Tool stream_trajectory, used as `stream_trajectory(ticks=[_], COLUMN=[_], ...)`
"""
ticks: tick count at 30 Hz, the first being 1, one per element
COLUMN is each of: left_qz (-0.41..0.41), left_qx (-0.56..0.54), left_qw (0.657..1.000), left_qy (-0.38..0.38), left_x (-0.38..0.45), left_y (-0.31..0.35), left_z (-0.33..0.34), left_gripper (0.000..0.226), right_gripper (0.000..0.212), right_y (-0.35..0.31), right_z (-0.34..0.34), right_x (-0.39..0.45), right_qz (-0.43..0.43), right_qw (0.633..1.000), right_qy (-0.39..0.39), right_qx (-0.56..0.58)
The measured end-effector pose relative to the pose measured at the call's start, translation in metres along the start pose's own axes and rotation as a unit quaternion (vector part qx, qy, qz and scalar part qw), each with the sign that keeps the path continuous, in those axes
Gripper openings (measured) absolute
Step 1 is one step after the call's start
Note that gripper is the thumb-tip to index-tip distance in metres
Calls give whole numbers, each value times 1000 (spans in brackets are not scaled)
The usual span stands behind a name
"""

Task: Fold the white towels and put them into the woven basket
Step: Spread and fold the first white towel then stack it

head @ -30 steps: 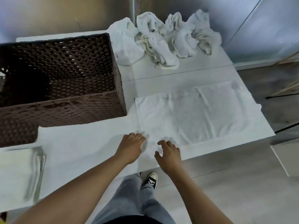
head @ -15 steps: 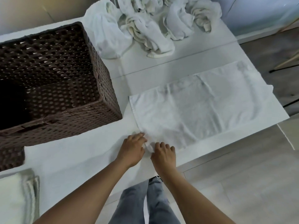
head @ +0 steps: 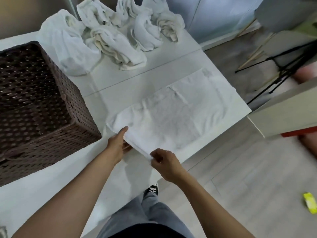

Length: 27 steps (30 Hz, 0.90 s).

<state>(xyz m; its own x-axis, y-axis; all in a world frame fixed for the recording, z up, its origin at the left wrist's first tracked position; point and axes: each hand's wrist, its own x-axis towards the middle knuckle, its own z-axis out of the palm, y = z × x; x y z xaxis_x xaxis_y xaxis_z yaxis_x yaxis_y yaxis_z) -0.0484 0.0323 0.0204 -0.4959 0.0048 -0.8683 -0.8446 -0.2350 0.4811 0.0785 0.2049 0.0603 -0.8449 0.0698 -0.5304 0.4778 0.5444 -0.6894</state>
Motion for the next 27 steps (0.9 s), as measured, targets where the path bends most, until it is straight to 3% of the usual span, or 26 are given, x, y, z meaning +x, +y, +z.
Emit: stream_trajectory(ticks=[3,6,13,16,21,27], left_qz=[31,97,261,297,331,338], left_qx=[-35,-51,35,58,50,45], left_qw=[998,988,959,947,934,934], left_qy=[50,105,106,111,123,112], left_x=[8,3,-23,-30,-51,-57], left_y=[19,39,62,63,60,40], left_z=[18,31,63,84,139,225], left_gripper=[13,14,15,13,16,12], right_gripper=[12,14,9,3,19,17], right_y=[-7,-8,2,18,51,97], right_z=[-17,-28,-63,-89,-151,-225], right_x=[-9,-16,-17,-12,-9,-1], right_qz=[7,23,-12,-36,-35,-20], right_qw=[996,994,987,985,978,973], right_qy=[-28,-24,39,47,70,85], right_qx=[79,108,154,160,191,212])
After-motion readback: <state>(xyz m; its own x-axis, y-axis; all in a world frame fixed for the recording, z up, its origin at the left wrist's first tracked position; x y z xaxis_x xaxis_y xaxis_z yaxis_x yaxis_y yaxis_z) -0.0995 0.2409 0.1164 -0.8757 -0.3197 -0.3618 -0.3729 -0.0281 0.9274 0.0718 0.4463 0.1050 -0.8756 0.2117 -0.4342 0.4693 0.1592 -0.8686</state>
